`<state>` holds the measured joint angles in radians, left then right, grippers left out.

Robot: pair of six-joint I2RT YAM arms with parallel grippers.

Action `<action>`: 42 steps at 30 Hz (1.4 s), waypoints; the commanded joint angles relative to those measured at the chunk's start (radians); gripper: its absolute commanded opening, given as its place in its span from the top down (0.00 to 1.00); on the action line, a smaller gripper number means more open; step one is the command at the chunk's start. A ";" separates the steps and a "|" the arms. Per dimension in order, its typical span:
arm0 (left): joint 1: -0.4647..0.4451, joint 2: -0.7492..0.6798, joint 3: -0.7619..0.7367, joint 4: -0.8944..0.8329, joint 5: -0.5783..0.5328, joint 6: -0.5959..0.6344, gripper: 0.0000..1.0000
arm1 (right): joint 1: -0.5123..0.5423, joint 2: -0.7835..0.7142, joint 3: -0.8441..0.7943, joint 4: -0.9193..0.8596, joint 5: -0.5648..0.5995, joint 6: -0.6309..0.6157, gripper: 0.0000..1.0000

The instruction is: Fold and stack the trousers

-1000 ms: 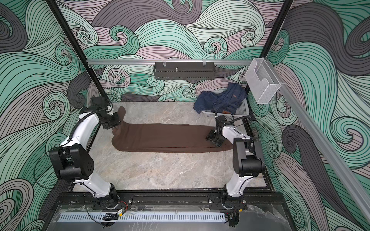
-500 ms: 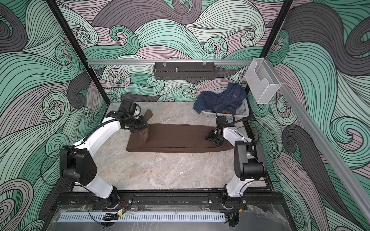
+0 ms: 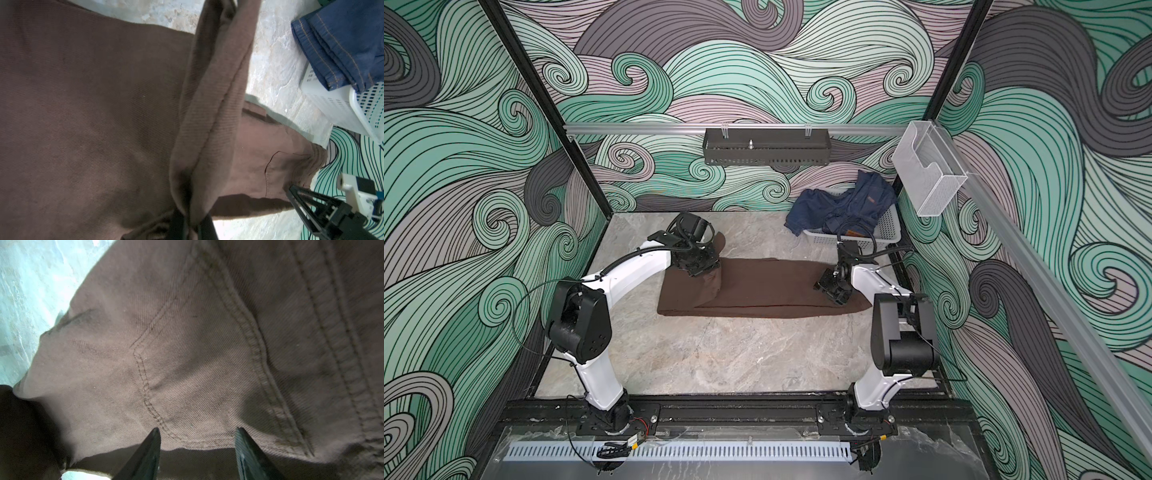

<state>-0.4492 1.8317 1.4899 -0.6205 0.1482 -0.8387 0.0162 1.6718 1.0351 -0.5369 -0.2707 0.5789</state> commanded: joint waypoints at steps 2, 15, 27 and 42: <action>-0.028 0.042 0.044 0.043 -0.023 -0.034 1.00 | -0.007 0.002 -0.012 -0.010 -0.012 -0.011 0.41; -0.065 0.100 0.041 0.024 -0.029 -0.039 1.00 | -0.007 0.004 -0.013 -0.008 -0.016 -0.009 0.41; -0.103 0.158 0.073 -0.018 -0.032 -0.042 1.00 | -0.007 -0.001 -0.025 -0.004 -0.019 -0.007 0.41; -0.143 0.202 0.119 -0.030 -0.009 -0.043 1.00 | -0.007 -0.004 -0.029 -0.003 -0.016 0.000 0.41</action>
<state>-0.5720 2.0220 1.5581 -0.6331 0.1165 -0.8684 0.0124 1.6718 1.0187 -0.5343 -0.2890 0.5793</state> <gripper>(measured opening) 0.062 0.588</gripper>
